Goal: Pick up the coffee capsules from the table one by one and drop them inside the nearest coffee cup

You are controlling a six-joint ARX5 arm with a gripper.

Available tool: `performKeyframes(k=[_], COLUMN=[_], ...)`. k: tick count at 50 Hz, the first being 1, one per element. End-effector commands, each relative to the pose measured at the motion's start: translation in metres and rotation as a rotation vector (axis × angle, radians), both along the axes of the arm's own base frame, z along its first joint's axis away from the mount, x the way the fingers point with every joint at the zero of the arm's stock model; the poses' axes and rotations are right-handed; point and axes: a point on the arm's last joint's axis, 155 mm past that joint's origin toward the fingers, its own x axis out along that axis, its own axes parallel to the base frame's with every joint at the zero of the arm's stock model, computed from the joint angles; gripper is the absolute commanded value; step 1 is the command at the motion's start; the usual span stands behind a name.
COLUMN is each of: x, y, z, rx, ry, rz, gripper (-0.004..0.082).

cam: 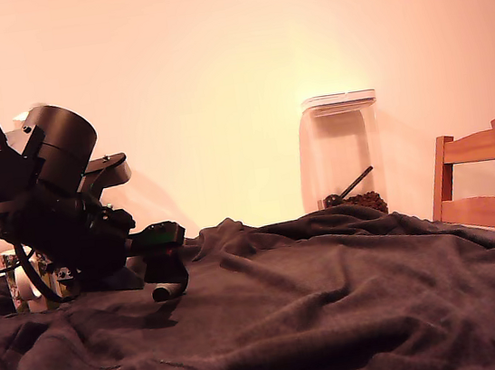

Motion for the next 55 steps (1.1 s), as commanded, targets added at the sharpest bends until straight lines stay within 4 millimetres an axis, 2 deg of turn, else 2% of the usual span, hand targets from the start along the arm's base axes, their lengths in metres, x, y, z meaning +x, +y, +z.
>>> performKeyframes(k=[1, 5, 8, 16, 20, 33, 47, 55], x=[0.000, -0.002, -0.002, -0.002, -0.002, -0.002, -0.003, -0.007], y=[0.003, 0.003, 0.002, 0.003, 0.003, 0.000, -0.002, -0.004], z=[-0.014, -0.017, -0.017, -0.018, -0.018, -0.017, -0.015, -0.003], rx=[0.002, -0.001, -0.002, -0.001, 0.000, 0.015, 0.044, 0.053], ry=[0.034, 0.046, 0.047, 0.047, 0.047, 0.033, 0.014, 0.006], rz=[0.007, 0.001, -0.001, 0.000, 0.000, -0.023, -0.060, -0.087], gripper=[0.0586, 0.0578, 0.0527, 0.0234, 0.0161, 0.0124, 0.0124, 0.0124])
